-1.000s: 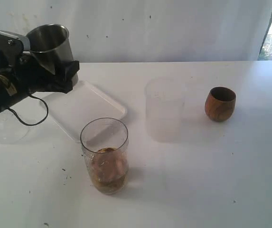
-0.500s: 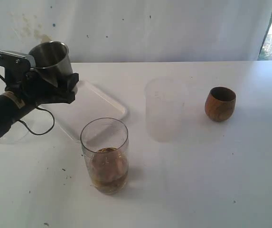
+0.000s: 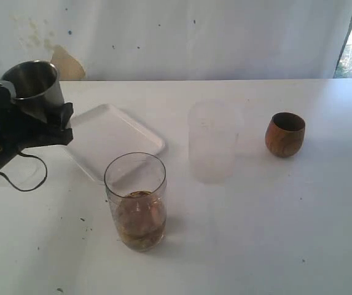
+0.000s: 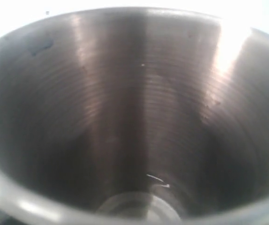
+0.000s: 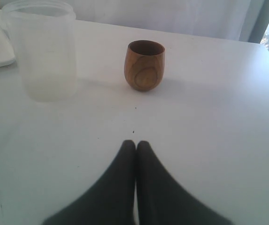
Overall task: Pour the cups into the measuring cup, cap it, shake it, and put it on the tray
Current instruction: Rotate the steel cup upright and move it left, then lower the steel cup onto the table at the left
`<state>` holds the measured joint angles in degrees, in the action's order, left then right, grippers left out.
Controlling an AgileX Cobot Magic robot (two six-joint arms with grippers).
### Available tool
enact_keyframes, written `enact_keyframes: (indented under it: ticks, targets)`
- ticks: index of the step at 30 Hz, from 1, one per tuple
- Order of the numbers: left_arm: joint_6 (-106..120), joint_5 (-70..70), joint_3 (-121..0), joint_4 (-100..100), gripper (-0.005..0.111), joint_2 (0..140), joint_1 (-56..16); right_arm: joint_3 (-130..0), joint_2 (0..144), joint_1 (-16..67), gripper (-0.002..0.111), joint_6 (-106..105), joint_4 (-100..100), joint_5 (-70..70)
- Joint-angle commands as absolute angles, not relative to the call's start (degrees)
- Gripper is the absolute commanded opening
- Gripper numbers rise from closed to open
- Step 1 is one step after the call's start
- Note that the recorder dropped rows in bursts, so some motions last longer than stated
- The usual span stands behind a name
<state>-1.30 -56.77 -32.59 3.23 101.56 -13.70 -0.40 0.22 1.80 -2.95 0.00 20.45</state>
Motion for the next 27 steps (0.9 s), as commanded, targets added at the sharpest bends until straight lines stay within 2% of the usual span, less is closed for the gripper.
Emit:
enact_keyframes:
  ticks: [1, 12, 27]
  targets:
    - [-3.66, -59.09, -27.69, 1.77, 0.000, 97.83, -13.81, 0.00, 0.00, 1.64, 0.000, -1.03, 0.00, 19.95]
    - [-5.96, -68.90, -14.19, 0.72, 0.000, 97.96, -13.81, 0.00, 0.00, 1.64, 0.000, -1.15, 0.00, 19.95]
    - [-2.76, -69.92, -18.67, 3.88, 0.000, 109.28, -13.81, 0.00, 0.00, 1.64, 0.000, -1.15, 0.00, 19.95]
